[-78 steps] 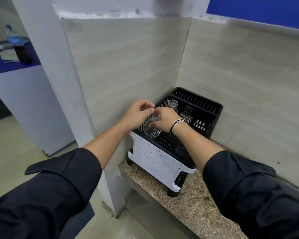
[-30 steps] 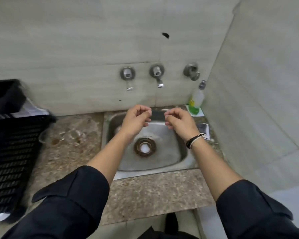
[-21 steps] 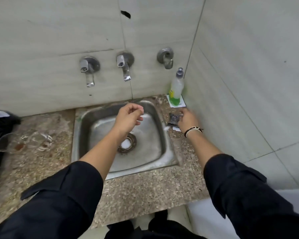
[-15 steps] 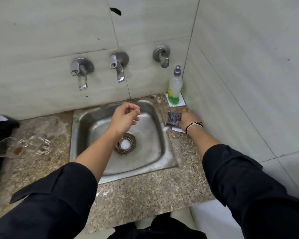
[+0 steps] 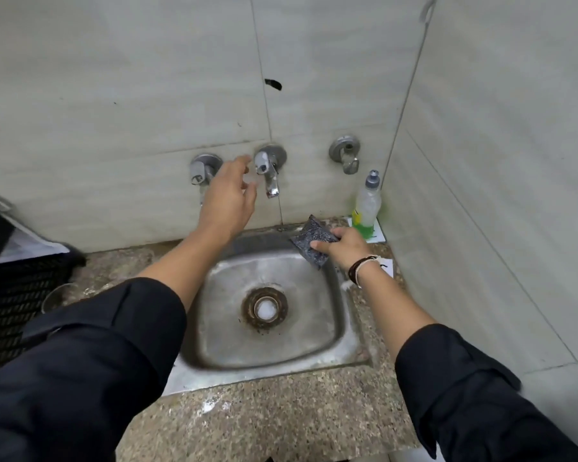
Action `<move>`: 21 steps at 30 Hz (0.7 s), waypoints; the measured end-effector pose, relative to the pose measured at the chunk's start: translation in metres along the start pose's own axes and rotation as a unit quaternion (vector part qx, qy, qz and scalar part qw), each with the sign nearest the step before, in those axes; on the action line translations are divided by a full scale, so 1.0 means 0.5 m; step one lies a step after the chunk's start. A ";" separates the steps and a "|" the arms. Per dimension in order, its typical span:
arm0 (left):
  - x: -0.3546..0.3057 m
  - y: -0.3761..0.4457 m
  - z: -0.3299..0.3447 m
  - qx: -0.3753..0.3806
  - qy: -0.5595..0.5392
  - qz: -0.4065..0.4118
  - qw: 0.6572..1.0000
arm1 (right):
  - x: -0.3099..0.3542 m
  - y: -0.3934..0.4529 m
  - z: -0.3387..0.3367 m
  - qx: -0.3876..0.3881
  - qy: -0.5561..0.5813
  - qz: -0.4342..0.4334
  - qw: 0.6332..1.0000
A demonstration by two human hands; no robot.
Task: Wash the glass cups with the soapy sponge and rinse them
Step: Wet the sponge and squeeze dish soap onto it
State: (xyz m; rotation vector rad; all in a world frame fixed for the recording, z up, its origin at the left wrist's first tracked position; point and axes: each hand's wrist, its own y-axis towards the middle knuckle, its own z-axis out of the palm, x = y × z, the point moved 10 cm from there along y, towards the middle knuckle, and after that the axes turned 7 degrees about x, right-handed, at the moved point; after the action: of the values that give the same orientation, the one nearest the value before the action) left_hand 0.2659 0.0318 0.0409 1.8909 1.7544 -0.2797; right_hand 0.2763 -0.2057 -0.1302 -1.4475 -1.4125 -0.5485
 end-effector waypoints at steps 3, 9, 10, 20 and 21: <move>-0.034 0.029 -0.019 0.052 0.074 0.102 0.991 | 0.057 0.002 0.031 0.011 0.038 -0.033 0.999; -0.069 0.078 -0.041 0.132 0.151 0.151 0.968 | 0.101 0.009 0.082 0.044 0.116 -0.018 0.992; -0.071 0.080 -0.044 0.128 0.156 0.149 0.968 | 0.102 0.011 0.085 0.046 0.120 -0.018 0.992; -0.088 0.094 -0.034 0.097 0.178 0.073 0.976 | 0.101 0.002 0.100 0.057 0.154 -0.041 0.986; -0.086 0.094 -0.033 0.096 0.181 0.066 0.977 | 0.101 0.002 0.101 0.058 0.149 -0.043 0.986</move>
State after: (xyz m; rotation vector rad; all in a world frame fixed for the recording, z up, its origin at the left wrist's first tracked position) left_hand 0.3026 0.0033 0.0873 2.3039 1.8746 -0.0568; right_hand 0.2726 -0.1380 -0.1075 -1.1619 -1.2492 -0.6942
